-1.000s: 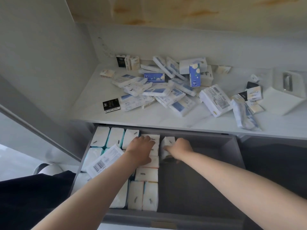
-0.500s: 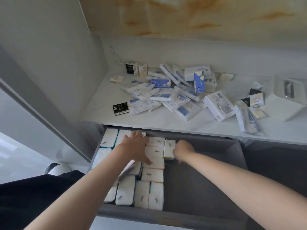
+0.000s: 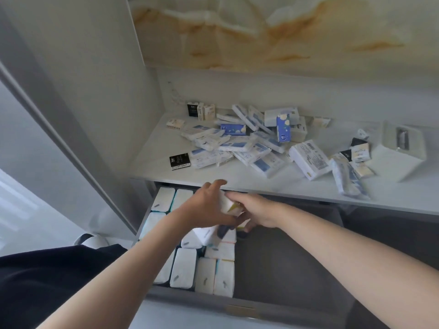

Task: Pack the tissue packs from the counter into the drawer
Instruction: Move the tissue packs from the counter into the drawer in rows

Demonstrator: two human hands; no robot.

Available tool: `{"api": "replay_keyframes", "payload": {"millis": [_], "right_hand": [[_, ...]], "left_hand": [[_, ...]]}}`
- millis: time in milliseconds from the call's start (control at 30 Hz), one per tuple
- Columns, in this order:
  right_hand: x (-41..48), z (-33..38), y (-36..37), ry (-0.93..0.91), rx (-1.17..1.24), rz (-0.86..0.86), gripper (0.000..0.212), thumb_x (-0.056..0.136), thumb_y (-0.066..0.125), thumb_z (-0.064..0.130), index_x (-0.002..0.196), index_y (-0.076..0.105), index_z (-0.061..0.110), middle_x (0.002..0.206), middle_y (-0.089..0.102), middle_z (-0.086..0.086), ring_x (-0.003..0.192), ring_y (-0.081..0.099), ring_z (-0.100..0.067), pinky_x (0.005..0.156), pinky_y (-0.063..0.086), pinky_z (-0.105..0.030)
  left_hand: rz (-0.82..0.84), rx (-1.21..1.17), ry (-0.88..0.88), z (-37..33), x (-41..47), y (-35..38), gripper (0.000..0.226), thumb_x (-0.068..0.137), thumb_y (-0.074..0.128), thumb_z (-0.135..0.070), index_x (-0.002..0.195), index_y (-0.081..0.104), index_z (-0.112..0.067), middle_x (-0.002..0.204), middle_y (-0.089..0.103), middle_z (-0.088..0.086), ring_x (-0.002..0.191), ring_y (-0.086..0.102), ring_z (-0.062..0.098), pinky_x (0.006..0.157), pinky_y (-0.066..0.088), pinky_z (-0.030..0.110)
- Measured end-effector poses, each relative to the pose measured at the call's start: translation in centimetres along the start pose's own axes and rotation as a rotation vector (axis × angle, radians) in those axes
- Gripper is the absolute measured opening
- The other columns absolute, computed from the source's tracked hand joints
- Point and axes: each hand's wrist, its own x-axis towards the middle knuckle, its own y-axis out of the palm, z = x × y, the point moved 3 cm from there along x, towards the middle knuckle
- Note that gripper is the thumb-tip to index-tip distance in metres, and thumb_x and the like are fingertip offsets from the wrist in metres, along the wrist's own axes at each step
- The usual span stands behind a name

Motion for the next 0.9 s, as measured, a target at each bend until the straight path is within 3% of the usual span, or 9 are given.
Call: {"api": "replay_keyframes", "payload": {"millis": [67,133,267,367,467,567,767,833,900], "right_hand": [[-0.7,0.4,-0.9,-0.006,0.008,0.04,0.053,0.092,0.051,0.062,0.109,0.068,0.015,0.082,0.066,-0.007,0.069,0.061,-0.021,0.05,0.046,-0.028],[-1.2,0.3,-2.2,0.01,-0.03,0.007,0.052,0.093,0.054,0.055,0.12,0.066,0.012,0.085,0.065,-0.01,0.063,0.06,-0.019,0.048,0.046,-0.028],[-2.1,-1.6,-4.5,0.196,-0.227,0.029,0.03,0.095,0.054,0.031,0.115,0.063,0.011,0.082,0.068,-0.006,0.068,0.063,-0.02,0.057,0.049,-0.03],[-1.8,-4.3,-5.9,0.347,-0.33,-0.007,0.039,0.082,0.066,0.03,0.116,0.064,0.013,0.1,0.074,-0.009,0.085,0.069,-0.028,0.072,0.056,-0.036],[-1.2,-6.4,-5.9,0.43,-0.425,-0.042,0.046,0.075,0.071,0.024,0.118,0.063,0.012,0.107,0.072,-0.012,0.093,0.071,-0.031,0.066,0.057,-0.037],[-0.5,-8.0,-4.7,0.45,-0.529,-0.118,0.049,0.077,0.075,0.025,0.121,0.059,0.012,0.113,0.065,-0.013,0.1,0.065,-0.034,0.058,0.056,-0.041],[2.1,-9.9,-0.2,0.352,-0.289,-0.321,0.053,0.082,0.079,0.035,0.12,0.05,0.014,0.111,0.057,-0.007,0.103,0.061,-0.028,0.056,0.058,-0.039],[3.0,-10.4,1.1,0.364,-0.115,-0.338,0.042,0.087,0.076,0.026,0.115,0.047,0.013,0.106,0.056,-0.005,0.102,0.059,-0.025,0.066,0.061,-0.04],[3.6,-10.7,1.5,0.384,-0.072,-0.362,0.044,0.088,0.069,0.012,0.125,0.044,0.011,0.116,0.056,-0.008,0.107,0.058,-0.027,0.076,0.061,-0.043]], "left_hand": [[-0.041,-0.086,0.057,-1.8,0.4,0.6,0.107,0.06,0.081,-0.05,0.147,0.02,-0.037,0.14,0.041,-0.004,0.119,0.045,0.015,0.096,0.042,0.03],[-0.042,-0.136,0.091,-2.6,0.9,1.6,0.109,0.059,0.083,-0.049,0.146,0.019,-0.04,0.139,0.043,-0.007,0.121,0.045,0.012,0.096,0.041,0.028],[0.19,-0.075,0.092,-2.3,1.7,4.6,0.117,0.062,0.082,-0.059,0.152,0.009,-0.039,0.157,0.024,-0.004,0.145,0.021,0.018,0.116,0.027,0.042],[0.261,0.112,0.081,-0.5,2.2,6.6,0.092,0.078,0.067,-0.063,0.152,0.02,-0.035,0.161,0.016,-0.005,0.148,0.013,0.017,0.119,0.022,0.041],[0.234,0.241,0.087,1.2,2.8,8.0,0.071,0.087,0.06,-0.053,0.149,0.033,-0.031,0.157,0.027,-0.004,0.144,0.023,0.019,0.116,0.028,0.041],[0.241,0.329,0.058,2.9,3.0,9.0,0.068,0.089,0.058,-0.049,0.149,0.032,-0.031,0.156,0.028,-0.004,0.144,0.023,0.021,0.116,0.029,0.042],[0.213,0.418,0.101,4.1,3.5,10.0,0.07,0.089,0.06,-0.047,0.15,0.031,-0.03,0.154,0.028,-0.001,0.144,0.021,0.022,0.113,0.034,0.042],[0.195,0.43,0.108,4.2,3.6,10.1,0.073,0.087,0.061,-0.05,0.15,0.03,-0.03,0.152,0.028,0.0,0.142,0.023,0.023,0.112,0.036,0.041],[0.165,0.432,0.124,4.2,3.8,10.4,0.074,0.086,0.062,-0.052,0.149,0.031,-0.03,0.149,0.031,0.0,0.139,0.027,0.023,0.109,0.039,0.041]]}}
